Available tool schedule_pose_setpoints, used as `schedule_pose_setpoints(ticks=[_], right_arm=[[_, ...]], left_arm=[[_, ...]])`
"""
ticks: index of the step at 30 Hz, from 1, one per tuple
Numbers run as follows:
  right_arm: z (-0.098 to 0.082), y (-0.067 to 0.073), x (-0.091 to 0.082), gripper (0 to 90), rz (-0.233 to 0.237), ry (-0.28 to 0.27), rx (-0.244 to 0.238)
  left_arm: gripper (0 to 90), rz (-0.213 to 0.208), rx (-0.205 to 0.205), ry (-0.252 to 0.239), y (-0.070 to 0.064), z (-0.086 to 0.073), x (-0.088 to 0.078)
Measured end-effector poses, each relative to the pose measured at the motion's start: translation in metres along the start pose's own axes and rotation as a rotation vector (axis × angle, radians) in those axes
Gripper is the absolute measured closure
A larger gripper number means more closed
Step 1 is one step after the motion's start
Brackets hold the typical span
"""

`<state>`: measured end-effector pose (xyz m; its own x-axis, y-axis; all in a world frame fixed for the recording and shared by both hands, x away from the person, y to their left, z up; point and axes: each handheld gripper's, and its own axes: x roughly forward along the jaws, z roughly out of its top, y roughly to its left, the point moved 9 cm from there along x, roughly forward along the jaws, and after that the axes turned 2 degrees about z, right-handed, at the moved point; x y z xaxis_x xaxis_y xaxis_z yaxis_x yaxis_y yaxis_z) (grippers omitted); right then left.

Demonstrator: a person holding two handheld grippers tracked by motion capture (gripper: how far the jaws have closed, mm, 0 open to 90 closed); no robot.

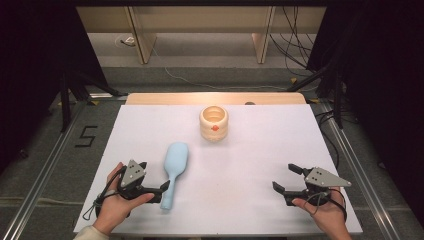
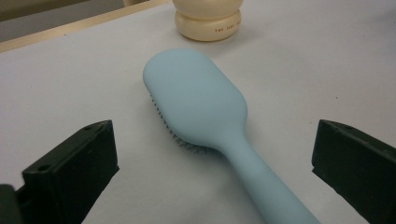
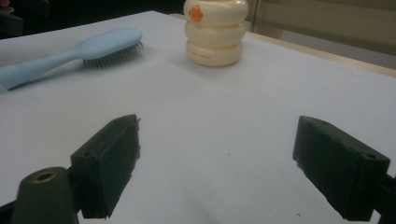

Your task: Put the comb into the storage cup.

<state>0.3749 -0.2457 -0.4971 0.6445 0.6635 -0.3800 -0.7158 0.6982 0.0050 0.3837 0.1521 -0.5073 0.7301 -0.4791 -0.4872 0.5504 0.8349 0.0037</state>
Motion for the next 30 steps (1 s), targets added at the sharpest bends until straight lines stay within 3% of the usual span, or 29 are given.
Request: schedule_pose_setpoints(ticks=[5, 8, 11, 12, 14, 18, 25, 30], right_arm=[[-0.001, -0.001, 0.000, 15.7, -0.001, 0.002, 0.000], [-0.001, -0.001, 0.000, 15.7, -0.004, 0.002, 0.007], [-0.001, -0.001, 0.000, 15.7, -0.004, 0.004, 0.005], [-0.001, -0.001, 0.001, 15.7, -0.005, 0.003, 0.006], [-0.001, -0.001, 0.001, 15.7, -0.004, 0.004, 0.004], [-0.002, -0.002, 0.001, 15.7, -0.012, 0.008, 0.006], [-0.002, -0.003, 0.001, 15.7, -0.012, 0.011, 0.006], [-0.002, -0.003, 0.001, 15.7, -0.014, 0.013, 0.006]], left_arm=[[2.4, -0.005, -0.012, -0.004, -0.003, 0.003, 0.002], [8.9, -0.007, -0.017, -0.008, -0.008, 0.008, 0.003], [35.5, -0.020, -0.018, -0.006, -0.017, 0.013, 0.007], [48.2, -0.043, -0.015, -0.008, -0.022, 0.015, 0.009], [65.1, -0.094, -0.029, 0.023, -0.032, 0.016, 0.013], [89.5, -0.099, 0.011, 0.097, -0.040, 0.015, 0.020], [89.7, -0.136, 0.100, 0.257, -0.053, 0.002, 0.034], [89.7, -0.169, 0.114, 0.341, -0.061, -0.012, 0.038]])
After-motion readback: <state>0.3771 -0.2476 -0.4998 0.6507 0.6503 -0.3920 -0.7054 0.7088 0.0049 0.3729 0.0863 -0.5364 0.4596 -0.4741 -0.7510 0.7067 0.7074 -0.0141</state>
